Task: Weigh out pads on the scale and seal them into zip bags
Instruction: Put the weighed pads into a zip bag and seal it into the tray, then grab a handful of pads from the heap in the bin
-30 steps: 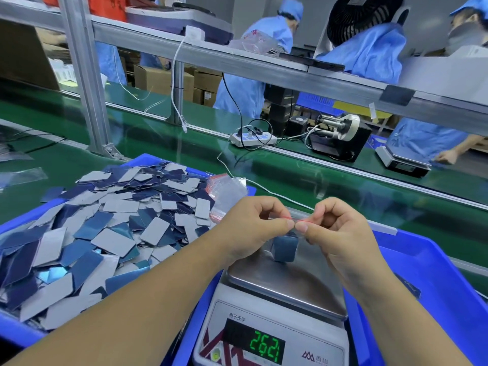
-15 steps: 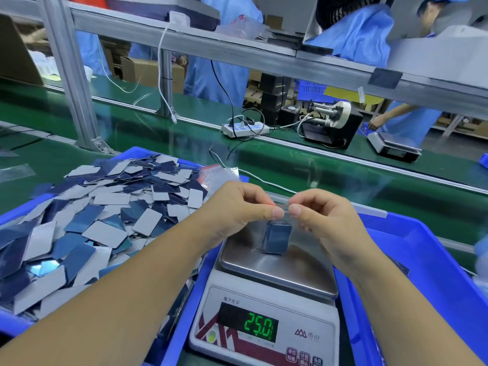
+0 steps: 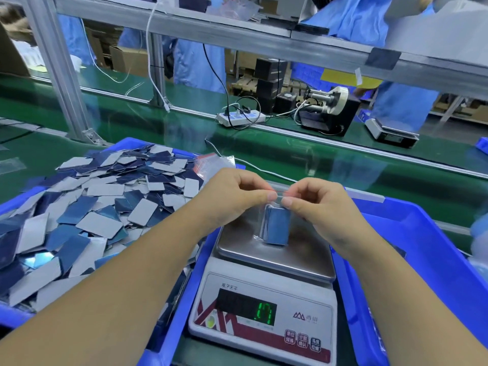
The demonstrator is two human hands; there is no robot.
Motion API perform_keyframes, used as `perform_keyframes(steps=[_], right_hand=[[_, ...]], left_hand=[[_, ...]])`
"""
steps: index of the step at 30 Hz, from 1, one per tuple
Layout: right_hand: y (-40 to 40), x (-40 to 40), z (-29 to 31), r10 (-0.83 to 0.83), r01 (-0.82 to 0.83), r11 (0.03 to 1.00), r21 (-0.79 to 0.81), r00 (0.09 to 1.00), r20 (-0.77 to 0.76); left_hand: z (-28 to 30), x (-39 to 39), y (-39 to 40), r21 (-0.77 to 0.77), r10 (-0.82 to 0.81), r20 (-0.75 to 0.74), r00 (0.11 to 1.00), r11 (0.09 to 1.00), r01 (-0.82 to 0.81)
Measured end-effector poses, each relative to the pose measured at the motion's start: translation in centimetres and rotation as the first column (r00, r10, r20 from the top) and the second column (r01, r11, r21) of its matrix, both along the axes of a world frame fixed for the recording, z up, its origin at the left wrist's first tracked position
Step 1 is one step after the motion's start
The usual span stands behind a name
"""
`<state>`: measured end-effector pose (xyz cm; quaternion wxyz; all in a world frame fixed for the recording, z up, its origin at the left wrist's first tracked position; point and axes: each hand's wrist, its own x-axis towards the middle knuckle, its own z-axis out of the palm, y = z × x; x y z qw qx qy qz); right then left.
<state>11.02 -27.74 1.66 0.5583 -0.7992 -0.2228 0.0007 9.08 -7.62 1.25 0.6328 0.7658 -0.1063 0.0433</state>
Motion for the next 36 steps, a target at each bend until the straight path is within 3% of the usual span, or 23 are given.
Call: perform_keyframes(steps=[3, 5, 9, 22, 28, 34, 36], right_hand=[[-0.3, 0.4, -0.2, -0.124, 0.137, 0.975, -0.172, 0.988, 0.087], [-0.5, 0.5, -0.3, -0.181, 0.216, 0.948, -0.235, 0.970, 0.161], [-0.5, 0.6, -0.3, -0.194, 0.241, 0.933, -0.266, 0.962, 0.191], [-0.1, 0.2, -0.2, -0.117, 0.201, 0.913, -0.354, 0.962, 0.245], [0.2, -0.5, -0.1, 0.036, 0.111, 0.887, -0.447, 0.951, 0.306], [0.2, -0.2, -0.7, 0.190, 0.036, 0.776, -0.630, 0.939, 0.288], [0.2, 0.0, -1.0, 0.193, 0.045, 0.778, -0.626, 0.932, 0.308]], left_hand=[[-0.3, 0.0, 0.3, 0.222, 0.080, 0.099, 0.992, 0.970, -0.100], [-0.5, 0.1, 0.4, 0.268, 0.155, 0.140, 0.978, 0.945, -0.189], [-0.3, 0.3, 0.3, 0.225, 0.214, 0.197, 0.957, 0.940, -0.256], [0.0, -0.2, 0.1, 0.208, 0.214, 0.212, 0.954, 0.944, -0.258], [-0.2, -0.1, 0.1, 0.187, 0.199, 0.208, 0.958, 0.953, -0.239], [-0.3, -0.2, 0.0, 0.185, 0.174, 0.208, 0.962, 0.959, -0.213], [-0.3, -0.3, 0.0, 0.193, 0.170, 0.206, 0.964, 0.958, -0.210]])
